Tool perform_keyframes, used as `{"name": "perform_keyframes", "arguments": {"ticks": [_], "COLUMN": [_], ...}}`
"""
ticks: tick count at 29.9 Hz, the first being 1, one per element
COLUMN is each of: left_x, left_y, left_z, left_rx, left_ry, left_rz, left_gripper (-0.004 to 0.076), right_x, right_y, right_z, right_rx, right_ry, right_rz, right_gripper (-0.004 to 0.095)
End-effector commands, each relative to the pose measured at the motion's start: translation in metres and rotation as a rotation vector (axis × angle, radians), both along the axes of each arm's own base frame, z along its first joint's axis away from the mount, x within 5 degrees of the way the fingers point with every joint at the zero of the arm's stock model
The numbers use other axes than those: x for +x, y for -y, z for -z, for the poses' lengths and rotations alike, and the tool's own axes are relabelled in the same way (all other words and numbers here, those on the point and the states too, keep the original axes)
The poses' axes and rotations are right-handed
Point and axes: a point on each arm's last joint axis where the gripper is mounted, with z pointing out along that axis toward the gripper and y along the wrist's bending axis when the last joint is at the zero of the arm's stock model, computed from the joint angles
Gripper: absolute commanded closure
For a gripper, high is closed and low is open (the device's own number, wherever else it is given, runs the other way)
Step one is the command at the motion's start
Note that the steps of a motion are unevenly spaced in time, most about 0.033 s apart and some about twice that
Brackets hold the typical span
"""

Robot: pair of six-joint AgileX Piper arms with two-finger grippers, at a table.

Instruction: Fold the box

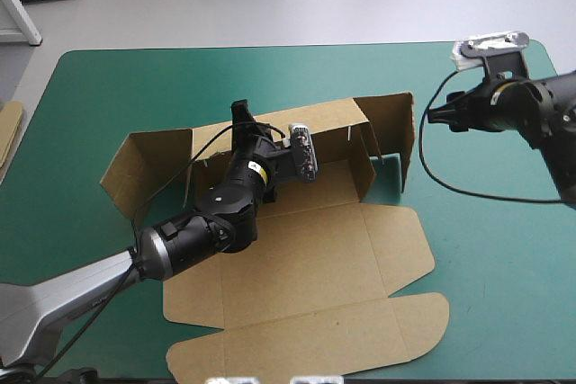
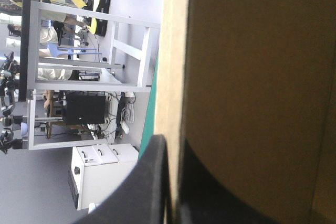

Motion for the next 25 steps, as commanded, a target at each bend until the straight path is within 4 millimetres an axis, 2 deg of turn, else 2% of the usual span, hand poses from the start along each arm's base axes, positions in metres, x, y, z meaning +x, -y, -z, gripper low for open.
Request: {"name": "perform_keyframes", "arguments": {"ticks": [1, 6, 10, 13, 16, 18, 25], "left_x": [-0.004, -0.006, -0.007, -0.007, -0.007, -0.007, -0.007], "left_y": [-0.005, -0.008, -0.010, -0.007, -0.001, 0.000, 0.003], "left_z": [-0.015, 0.003, 0.011, 0.011, 0.008, 0.006, 0.004], "left_rx": [-0.059, 0.008, 0.064, 0.096, 0.077, 0.058, 0.052], "left_ry": [0.057, 0.052, 0.086, 0.130, 0.163, 0.185, 0.206], "left_rz": [-0.029, -0.011, 0.015, 0.074, 0.131, 0.136, 0.167], "left_gripper": [0.0732, 0.0732, 0.0732, 0.0732, 0.0732, 0.0732, 0.0732], "right_x": [0.020, 0.065, 0.092, 0.110, 0.124, 0.131, 0.152], "right_y": [0.002, 0.016, 0.020, 0.018, 0.011, 0.009, -0.001], "right_z": [-0.025, -0.030, -0.025, -0.018, -0.011, -0.006, 0.026], "right_rx": [0.041, 0.169, 0.192, 0.203, 0.251, 0.271, 0.316], "right_ry": [0.101, 0.088, 0.041, 0.016, 0.012, 0.001, -0.082], "right_rz": [0.003, -0.009, -0.033, -0.054, -0.111, -0.127, -0.178], "right_gripper": [0.0331, 0.0362, 0.0403, 0.0494, 0.0649, 0.0698, 0.0688]}}
